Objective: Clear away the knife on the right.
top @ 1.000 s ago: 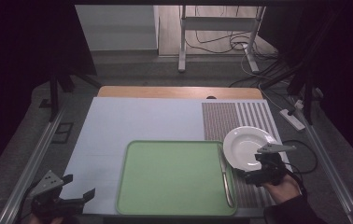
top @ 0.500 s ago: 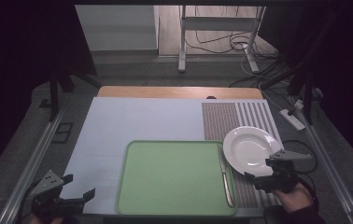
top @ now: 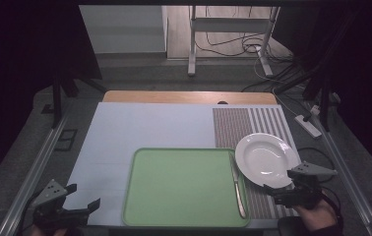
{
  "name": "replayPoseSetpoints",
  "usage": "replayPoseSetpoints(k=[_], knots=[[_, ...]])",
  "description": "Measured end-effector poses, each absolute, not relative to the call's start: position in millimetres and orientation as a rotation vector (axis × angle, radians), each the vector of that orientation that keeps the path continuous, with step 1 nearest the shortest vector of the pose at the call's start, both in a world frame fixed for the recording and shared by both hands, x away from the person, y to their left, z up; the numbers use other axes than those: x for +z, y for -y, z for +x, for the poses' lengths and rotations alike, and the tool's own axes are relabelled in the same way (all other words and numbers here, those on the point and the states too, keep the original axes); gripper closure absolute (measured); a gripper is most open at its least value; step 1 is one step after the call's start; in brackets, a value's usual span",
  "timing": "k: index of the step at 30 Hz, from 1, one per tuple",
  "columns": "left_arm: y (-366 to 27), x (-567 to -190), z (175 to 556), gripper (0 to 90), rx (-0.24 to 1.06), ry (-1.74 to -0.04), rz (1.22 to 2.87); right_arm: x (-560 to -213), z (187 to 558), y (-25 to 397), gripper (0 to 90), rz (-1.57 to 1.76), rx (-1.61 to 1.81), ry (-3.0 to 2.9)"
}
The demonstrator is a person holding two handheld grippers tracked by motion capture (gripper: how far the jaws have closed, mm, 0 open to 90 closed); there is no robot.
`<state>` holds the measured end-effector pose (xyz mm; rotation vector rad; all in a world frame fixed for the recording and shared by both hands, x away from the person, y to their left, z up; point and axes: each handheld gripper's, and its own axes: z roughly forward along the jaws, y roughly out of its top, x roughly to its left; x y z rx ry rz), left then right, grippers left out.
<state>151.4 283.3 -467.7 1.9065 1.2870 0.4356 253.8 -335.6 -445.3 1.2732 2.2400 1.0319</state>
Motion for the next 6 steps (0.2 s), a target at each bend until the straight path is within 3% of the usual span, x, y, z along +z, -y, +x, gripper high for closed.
replayPoseSetpoints(k=[6], knots=[[-283.1,-467.5,151.8,4.2,0.435,-1.285,1.906,-445.3,252.4,335.9,0.0,1.267,1.022,-2.245]])
